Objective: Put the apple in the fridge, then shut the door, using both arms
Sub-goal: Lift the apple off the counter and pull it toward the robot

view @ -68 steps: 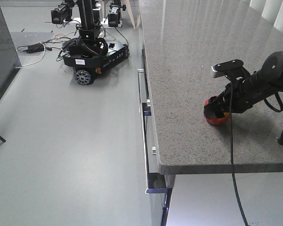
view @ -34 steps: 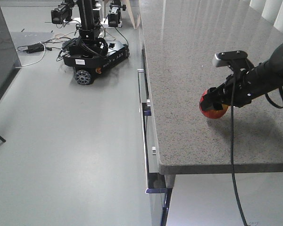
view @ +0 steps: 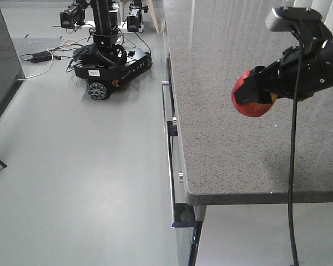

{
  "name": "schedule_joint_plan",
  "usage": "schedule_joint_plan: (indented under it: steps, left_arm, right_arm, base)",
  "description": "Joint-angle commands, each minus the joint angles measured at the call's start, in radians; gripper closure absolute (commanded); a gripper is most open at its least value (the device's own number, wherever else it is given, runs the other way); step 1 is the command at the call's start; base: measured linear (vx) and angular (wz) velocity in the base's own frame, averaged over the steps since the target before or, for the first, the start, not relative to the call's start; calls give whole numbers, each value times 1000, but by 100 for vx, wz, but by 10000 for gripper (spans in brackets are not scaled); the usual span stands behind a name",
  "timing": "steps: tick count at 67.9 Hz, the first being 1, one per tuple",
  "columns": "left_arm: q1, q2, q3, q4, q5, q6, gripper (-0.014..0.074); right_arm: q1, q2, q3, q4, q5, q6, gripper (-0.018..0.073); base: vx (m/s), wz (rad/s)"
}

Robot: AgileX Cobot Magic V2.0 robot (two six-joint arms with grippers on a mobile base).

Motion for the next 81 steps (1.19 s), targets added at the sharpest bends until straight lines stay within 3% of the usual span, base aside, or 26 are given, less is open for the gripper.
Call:
schedule_joint_plan:
  steps: [1,16,36,63,81]
  left_arm:
    - [-1,-16,29,-4,-77,-9,602]
    - [-1,-16,29,-4,-77,-9,602]
    - [-1,-16,29,-4,-77,-9,602]
    - [-1,-16,29,-4,-77,-9,602]
    - [-1,-16,29,-4,-77,-8,602]
  right_arm:
    - [67,-84,-26,-45,-12,57,349]
    - [252,-225,117,-211,-69,201,349]
    - [405,-468,375,-219,-161,234,349]
    - [414,-781,616,-164,-155,258,349]
    - [414,-926,660,-165,-101,258,349]
  base:
    - [0,0]
    - [0,0]
    - [0,0]
    - [0,0]
    - [0,0]
